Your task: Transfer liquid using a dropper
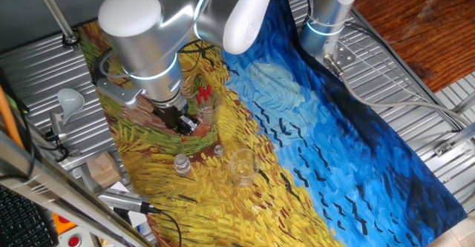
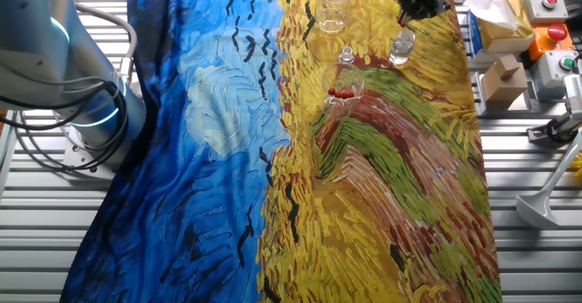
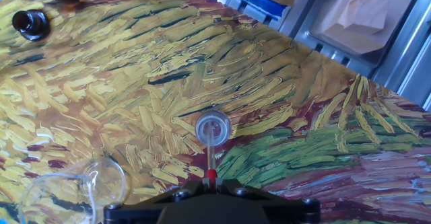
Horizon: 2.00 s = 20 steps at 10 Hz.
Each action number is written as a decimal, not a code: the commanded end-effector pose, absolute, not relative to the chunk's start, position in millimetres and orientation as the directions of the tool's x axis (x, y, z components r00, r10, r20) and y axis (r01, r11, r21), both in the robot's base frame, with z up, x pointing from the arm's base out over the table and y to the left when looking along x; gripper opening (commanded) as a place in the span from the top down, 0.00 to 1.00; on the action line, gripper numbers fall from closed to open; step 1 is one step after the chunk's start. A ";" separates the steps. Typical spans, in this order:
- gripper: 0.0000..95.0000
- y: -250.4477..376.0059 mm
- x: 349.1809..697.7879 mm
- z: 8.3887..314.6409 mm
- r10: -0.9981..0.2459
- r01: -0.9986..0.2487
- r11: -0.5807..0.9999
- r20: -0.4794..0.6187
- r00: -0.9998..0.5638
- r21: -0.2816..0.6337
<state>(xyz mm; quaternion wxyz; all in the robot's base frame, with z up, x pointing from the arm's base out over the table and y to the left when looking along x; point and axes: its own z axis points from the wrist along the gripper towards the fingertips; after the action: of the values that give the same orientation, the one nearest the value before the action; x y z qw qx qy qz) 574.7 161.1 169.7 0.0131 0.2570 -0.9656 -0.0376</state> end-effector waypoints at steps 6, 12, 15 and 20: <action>1.00 161.2 576.5 160.7 -0.506 -0.504 0.861 0.004 -0.863 0.070; 1.00 163.2 581.2 151.3 -0.506 -0.505 0.860 0.000 -0.862 0.067; 1.00 164.0 582.8 147.7 -0.507 -0.506 0.860 -0.001 -0.862 0.065; 1.00 165.7 586.3 144.3 -0.508 -0.507 0.859 -0.002 -0.861 0.063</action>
<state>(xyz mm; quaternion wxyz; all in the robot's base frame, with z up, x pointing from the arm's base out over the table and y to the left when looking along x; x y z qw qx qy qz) 587.0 166.3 143.8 0.0075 0.2634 -0.9642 -0.0311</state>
